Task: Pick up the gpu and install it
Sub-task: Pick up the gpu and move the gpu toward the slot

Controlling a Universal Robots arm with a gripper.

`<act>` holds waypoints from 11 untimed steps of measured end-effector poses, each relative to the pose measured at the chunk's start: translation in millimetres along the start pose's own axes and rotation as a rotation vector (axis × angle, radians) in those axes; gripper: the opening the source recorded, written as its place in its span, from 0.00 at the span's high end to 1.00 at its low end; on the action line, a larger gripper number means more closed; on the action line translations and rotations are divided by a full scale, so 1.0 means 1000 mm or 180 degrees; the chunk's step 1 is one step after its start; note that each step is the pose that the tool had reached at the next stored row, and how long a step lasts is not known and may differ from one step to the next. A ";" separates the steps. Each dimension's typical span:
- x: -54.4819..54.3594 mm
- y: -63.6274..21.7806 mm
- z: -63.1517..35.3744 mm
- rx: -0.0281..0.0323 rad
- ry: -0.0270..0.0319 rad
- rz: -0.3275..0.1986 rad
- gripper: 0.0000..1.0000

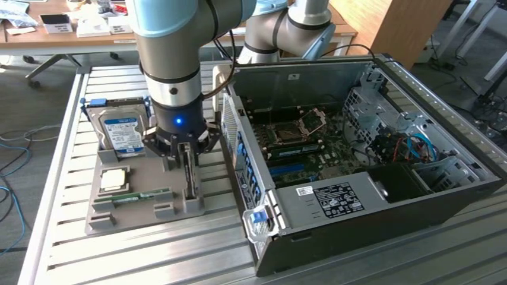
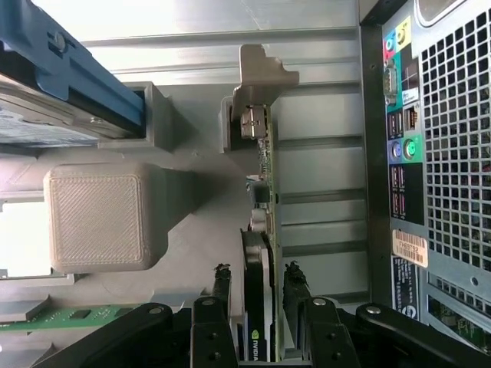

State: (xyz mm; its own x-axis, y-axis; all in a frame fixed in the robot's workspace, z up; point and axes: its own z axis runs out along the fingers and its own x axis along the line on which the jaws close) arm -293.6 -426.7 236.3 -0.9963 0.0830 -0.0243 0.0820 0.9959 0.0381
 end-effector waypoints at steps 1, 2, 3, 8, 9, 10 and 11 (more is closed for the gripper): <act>0.000 -0.0001 0.0000 0.0000 0.0000 0.0001 0.58; 0.000 -0.0007 0.0002 -0.0001 -0.0001 0.0000 0.58; 0.000 -0.0018 0.0001 -0.0001 -0.0001 0.0000 0.58; 0.000 -0.0048 0.0008 -0.0001 -0.0001 0.0001 0.58; 0.000 -0.0049 0.0016 0.0000 -0.0001 0.0001 0.58; 0.000 -0.0050 0.0023 0.0001 -0.0001 0.0000 0.58; 0.000 -0.0051 0.0030 0.0002 -0.0001 0.0000 0.58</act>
State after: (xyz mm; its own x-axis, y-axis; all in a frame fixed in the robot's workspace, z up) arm -293.6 -431.7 233.2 -0.9962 0.0830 -0.0246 0.0821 0.9959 0.0376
